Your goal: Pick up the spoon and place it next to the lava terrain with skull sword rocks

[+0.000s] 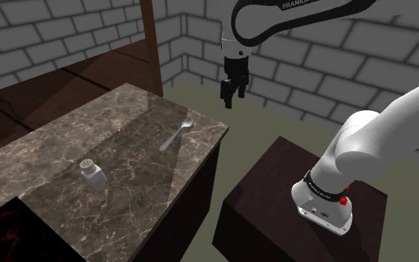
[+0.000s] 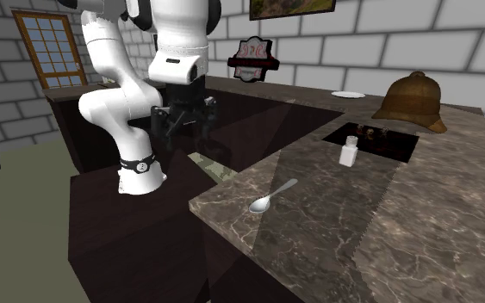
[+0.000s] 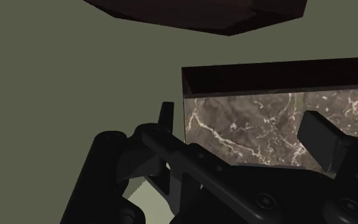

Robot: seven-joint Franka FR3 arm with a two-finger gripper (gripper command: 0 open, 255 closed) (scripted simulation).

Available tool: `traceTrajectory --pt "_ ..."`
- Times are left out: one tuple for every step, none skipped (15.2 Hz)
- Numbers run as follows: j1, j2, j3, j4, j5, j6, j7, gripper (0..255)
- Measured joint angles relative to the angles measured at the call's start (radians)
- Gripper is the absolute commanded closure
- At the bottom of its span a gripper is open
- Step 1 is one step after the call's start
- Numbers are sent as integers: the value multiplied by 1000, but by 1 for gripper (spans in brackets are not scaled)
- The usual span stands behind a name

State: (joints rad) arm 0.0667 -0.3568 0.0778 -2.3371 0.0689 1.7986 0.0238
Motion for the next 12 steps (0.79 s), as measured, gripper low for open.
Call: traceTrajectory --pt "3 33 5 14 0 21 2 0" --pt "8 65 13 28 2 41 8 0" --pt "12 105 20 55 2 58 14 0" --pt "16 140 27 75 2 75 20 0" --pt "21 174 34 93 1 93 26 0" --pt "24 211 39 117 -1 108 30 0" --pt "28 256 46 151 -4 121 37 0" --pt "31 290 49 173 -7 134 39 0" --pt "36 320 55 191 -10 149 46 0" --pt "39 365 59 227 -16 160 50 0" --pt "43 403 63 257 -21 169 56 0" --pt "48 439 67 284 -26 181 61 0"
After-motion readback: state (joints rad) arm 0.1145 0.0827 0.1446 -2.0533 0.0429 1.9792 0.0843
